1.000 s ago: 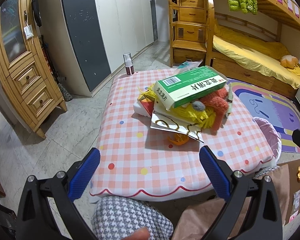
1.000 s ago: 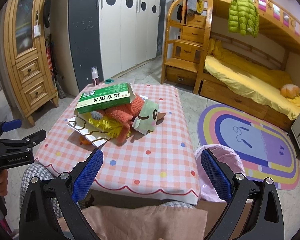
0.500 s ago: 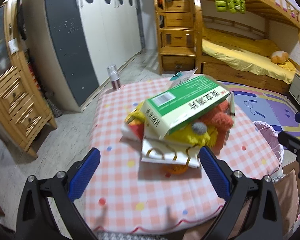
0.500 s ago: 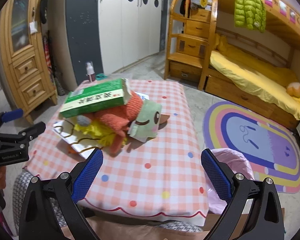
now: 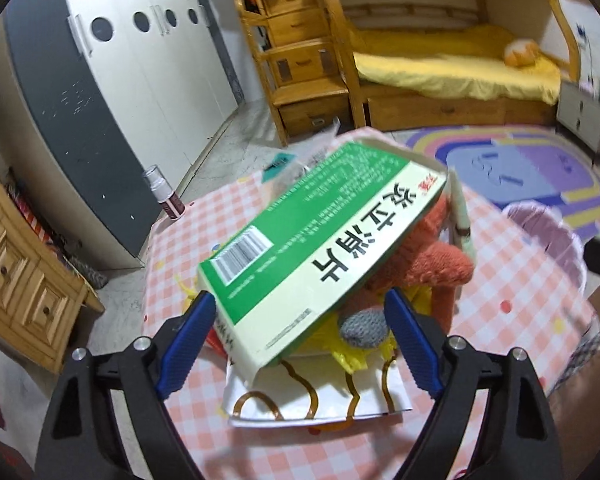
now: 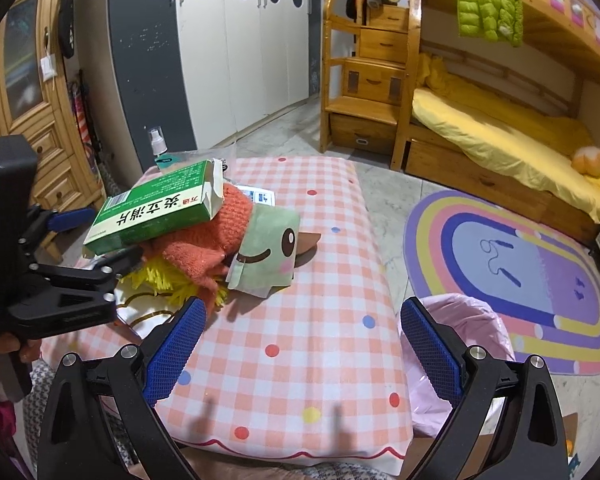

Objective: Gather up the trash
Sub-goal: 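Grasp the green medicine box with the left tool, then lift the green box with the left tool while the right tool grasps the pale green cartoon card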

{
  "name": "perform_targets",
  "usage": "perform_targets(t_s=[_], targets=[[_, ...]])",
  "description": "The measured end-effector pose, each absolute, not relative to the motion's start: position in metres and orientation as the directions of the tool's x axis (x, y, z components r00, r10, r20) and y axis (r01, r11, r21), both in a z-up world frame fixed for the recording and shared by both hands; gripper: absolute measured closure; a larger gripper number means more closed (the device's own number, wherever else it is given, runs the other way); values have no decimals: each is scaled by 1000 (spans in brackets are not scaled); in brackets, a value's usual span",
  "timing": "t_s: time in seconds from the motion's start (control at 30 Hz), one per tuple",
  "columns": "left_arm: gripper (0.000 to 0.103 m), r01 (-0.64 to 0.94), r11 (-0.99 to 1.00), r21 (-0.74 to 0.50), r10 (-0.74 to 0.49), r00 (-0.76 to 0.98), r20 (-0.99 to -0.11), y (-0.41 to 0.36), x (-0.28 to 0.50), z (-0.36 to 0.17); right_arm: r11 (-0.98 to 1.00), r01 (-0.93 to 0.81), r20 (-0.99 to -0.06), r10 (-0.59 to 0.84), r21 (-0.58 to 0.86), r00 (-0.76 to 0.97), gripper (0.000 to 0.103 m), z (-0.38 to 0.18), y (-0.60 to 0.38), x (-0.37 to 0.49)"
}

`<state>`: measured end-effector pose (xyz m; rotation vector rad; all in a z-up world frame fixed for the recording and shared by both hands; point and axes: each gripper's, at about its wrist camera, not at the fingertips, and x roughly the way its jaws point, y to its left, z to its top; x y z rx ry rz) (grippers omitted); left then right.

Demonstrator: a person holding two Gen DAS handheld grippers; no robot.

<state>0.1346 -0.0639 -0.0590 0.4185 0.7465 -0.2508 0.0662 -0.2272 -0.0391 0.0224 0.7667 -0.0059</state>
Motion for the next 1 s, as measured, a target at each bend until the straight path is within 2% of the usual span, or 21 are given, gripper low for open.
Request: perform_targets(t_s=[0.1,0.2,0.27,0.3,0.37,0.43,0.5,0.53,0.57,0.83,0.9,0.97,1.0], targets=[[26,364,885,289,-57,703,-709,-63,141,-65,1000,9,-698,11,25,716,7,-42,-228,69],[39,363,886,290,-57,705,-707,-62,144,-67,999,4,-699,20,32,715,7,-43,-228,71],[54,359,887,290,-59,711,-700,-61,144,-65,999,-2,-697,24,32,716,7,-42,-226,71],[57,357,889,285,-66,717,-694,-58,143,-62,999,-4,-696,25,32,717,7,-42,-226,70],[74,355,894,274,-76,722,-688,-58,143,-58,1000,-8,-692,27,30,721,7,-40,-224,69],[86,347,901,260,-87,731,-676,-53,141,-52,999,-11,-686,29,30,727,7,-37,-223,66],[94,348,909,231,-111,734,-670,-49,138,-44,999,-13,-680,30,30,733,7,-34,-222,62],[102,349,912,217,-124,737,-665,-47,136,-40,999,-14,-677,30,29,735,7,-32,-222,61],[103,352,914,204,-136,737,-662,-45,133,-36,999,-14,-675,31,31,738,7,-30,-222,59],[103,369,920,133,-196,726,-659,-30,111,-17,999,-30,-662,48,38,748,7,-24,-215,50],[90,356,924,139,-177,723,-668,-26,112,-21,999,-38,-663,50,33,747,8,-26,-213,51],[48,341,929,148,-161,727,-667,-23,115,-24,998,-47,-663,57,33,747,10,-28,-210,53],[44,337,931,139,-164,729,-664,-22,118,-25,998,-49,-662,59,34,747,11,-29,-209,55]])
